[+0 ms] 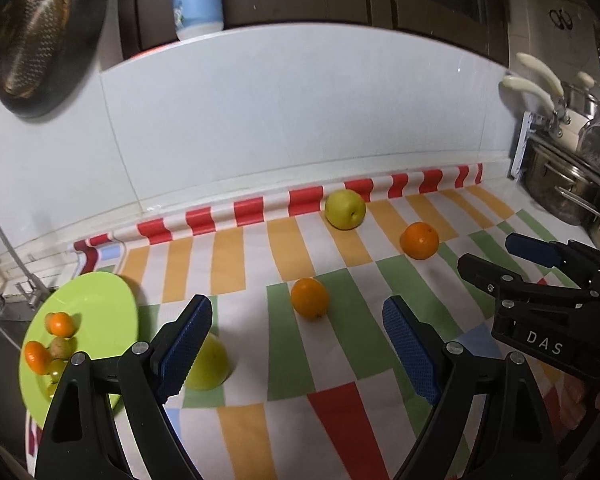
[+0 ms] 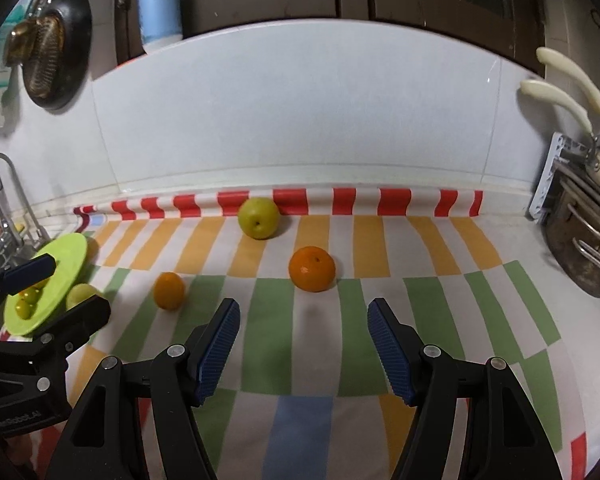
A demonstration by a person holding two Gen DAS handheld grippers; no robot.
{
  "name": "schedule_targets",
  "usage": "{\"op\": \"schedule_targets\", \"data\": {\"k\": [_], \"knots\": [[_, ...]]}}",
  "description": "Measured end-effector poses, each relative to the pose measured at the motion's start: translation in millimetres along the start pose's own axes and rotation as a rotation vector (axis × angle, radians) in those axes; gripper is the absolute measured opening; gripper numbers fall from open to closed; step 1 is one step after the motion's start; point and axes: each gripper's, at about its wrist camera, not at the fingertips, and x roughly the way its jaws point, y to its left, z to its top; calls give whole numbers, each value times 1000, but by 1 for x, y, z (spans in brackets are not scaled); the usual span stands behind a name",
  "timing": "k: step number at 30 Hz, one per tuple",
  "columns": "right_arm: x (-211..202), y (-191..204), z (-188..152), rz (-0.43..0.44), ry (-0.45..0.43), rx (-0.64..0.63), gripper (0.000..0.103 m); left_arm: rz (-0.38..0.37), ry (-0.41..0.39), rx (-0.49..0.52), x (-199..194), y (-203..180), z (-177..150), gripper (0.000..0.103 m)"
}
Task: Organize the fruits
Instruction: 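Grasp an orange with the left tool while the right tool grasps a large orange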
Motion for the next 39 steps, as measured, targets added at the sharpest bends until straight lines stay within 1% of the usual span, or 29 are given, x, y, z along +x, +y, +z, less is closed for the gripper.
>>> {"op": "schedule_targets", "data": {"k": [7,11,16,18,19,23,25,26,28,30,31,32,33,35,39], "knots": [[34,-9,4,9,38,6,67,-2,40,4,36,-1,3,87],[50,-11,7,11,58,1,67,4,86,-11,56,-1,4,82],[70,-12,14,16,92,3,67,6,145,-18,75,-2,4,70],[77,-12,16,7,106,-3,67,1,157,-28,80,-2,5,64],[81,-12,17,7,111,-4,67,-3,163,-34,82,-2,6,63],[90,-11,21,2,113,-21,66,-21,190,-52,91,-2,8,53],[95,-11,22,-10,120,-30,61,-27,196,-52,94,-2,8,49],[98,-11,22,-5,127,-31,57,-30,199,-54,95,-2,8,47],[102,-11,22,10,145,-27,56,-36,203,-57,97,-2,8,42],[104,-11,23,20,152,-23,50,-43,205,-59,98,-2,8,35],[105,-11,24,25,152,-24,48,-45,207,-59,99,-2,8,33],[105,-10,24,28,151,-27,45,-47,207,-60,100,-2,7,33],[106,-9,24,30,150,-32,44,-49,207,-60,100,-2,7,33],[105,-7,23,22,148,-41,44,-56,208,-64,100,-1,7,33],[95,-6,21,40,131,-31,43,-63,203,-71,96,1,8,33]]}}
